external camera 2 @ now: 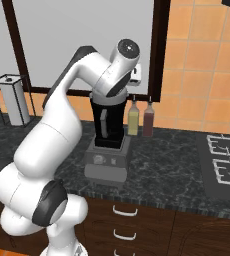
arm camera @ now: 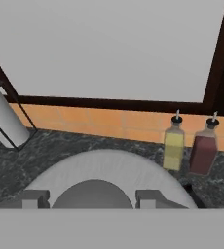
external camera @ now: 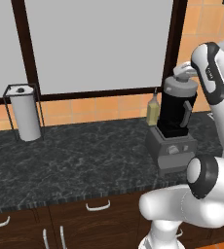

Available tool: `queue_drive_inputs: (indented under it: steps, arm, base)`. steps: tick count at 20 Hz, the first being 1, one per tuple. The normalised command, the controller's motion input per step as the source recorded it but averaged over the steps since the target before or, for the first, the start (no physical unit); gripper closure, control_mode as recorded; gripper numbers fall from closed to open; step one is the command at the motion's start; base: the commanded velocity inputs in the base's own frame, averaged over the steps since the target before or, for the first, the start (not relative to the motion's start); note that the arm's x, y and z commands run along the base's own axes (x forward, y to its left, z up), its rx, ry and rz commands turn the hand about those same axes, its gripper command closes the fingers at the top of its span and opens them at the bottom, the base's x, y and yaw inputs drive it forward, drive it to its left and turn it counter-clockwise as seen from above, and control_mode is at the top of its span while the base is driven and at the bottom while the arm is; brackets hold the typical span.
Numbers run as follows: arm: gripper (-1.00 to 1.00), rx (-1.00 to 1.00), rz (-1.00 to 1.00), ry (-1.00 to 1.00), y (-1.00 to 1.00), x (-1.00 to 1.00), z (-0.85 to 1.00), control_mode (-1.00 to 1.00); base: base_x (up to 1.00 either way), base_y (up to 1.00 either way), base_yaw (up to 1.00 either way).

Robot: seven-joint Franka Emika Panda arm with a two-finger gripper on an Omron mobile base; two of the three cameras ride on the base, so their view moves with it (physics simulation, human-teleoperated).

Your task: Close the lid blender by securely placing the lid on top.

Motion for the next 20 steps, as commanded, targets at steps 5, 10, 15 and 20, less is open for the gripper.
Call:
queue_drive_inputs:
  steps: [5,10,15,20]
  arm:
    - [1.00,0.00,-0.02,-0.01,-0.03,0.00,-0.45,-1.00]
    - [-1.00,0.00,0.00,-0.07,0.01,-0.04,-0.47,-1.00]
    - [-1.00,0.00,0.00,-0.05,0.00,-0.21,-0.24,-1.00]
    - [-1.00,0.00,0.00,0.00,0.00,-0.37,-0.02,-1.00]
  base:
    - [0.00,0.00,0.00]
    - [0.00,0.00,0.00]
    - [0.00,0.00,0.00]
    - [0.00,0.00,0.00]
